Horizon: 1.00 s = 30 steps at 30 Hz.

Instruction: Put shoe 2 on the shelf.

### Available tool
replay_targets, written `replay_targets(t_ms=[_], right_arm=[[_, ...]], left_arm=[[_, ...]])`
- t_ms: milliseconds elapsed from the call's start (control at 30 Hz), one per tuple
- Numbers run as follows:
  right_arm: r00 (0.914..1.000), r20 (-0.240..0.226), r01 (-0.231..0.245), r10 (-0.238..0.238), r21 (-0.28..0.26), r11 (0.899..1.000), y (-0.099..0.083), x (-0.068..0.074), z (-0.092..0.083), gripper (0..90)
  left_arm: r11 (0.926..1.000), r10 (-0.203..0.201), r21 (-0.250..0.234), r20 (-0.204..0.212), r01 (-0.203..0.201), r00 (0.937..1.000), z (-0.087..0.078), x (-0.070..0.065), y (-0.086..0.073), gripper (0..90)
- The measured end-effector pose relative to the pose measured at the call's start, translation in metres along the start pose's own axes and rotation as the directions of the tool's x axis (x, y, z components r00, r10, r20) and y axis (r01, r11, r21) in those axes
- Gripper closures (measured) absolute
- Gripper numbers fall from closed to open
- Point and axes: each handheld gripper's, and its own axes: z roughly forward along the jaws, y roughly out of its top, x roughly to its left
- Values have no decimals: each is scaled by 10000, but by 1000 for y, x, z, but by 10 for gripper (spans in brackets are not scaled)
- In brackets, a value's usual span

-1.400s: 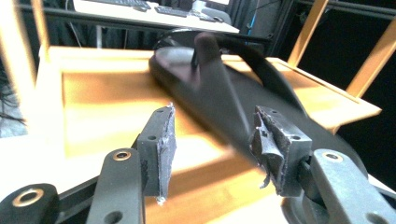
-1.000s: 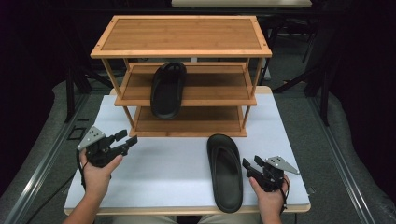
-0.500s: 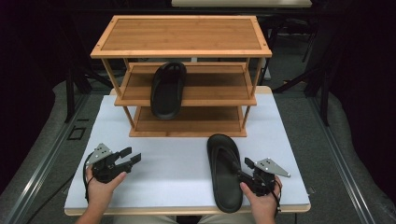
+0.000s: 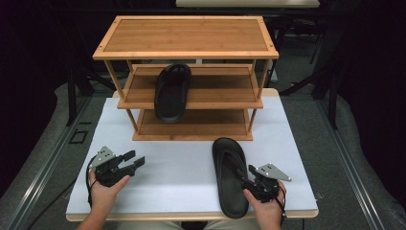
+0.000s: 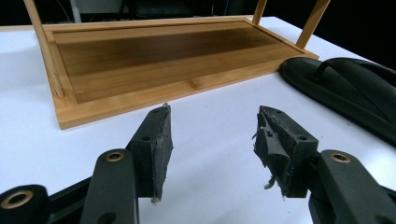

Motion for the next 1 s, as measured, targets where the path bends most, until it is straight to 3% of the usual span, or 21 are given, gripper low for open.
replay_targets(t_ms=[100, 233, 367, 500, 667, 767, 867, 1000], right_arm=[[9998, 182, -42, 37, 275, 9996, 0, -2, 0, 591], [9998, -103, -147, 152, 468, 9988, 0, -1, 1, 700], [9999, 137, 50, -56, 482, 9988, 1, 3, 2, 728], [9994, -228, 246, -242, 182, 9995, 1, 7, 8, 756], [9957, -649, 669, -661, 105, 9977, 7, 9, 20, 774], [9941, -632, 891, -879, 176, 9959, 7, 9, 21, 762], [9947, -574, 875, -858, 286, 9958, 4, 10, 17, 725], [9974, -454, 589, -551, 865, 9945, -3, 5, 12, 671]], left_arm=[[10000, -43, 25, 68, 43, 10000, 0, 1, 0, 459], [10000, -46, -61, 83, 46, 10000, 0, 1, 0, 459], [10000, -48, -79, -4, 48, 10000, 0, 2, -1, 459], [10000, -53, -52, -37, 53, 10000, 0, 2, -1, 459], [10000, -54, -24, -36, 54, 10000, 1, 3, -1, 459], [10000, -52, -33, -13, 52, 10000, 0, 4, -1, 459], [10000, -79, -5, -51, 79, 10000, -1, 5, -1, 459], [9998, -179, -49, -71, 178, 9998, -1, 7, -1, 458]])
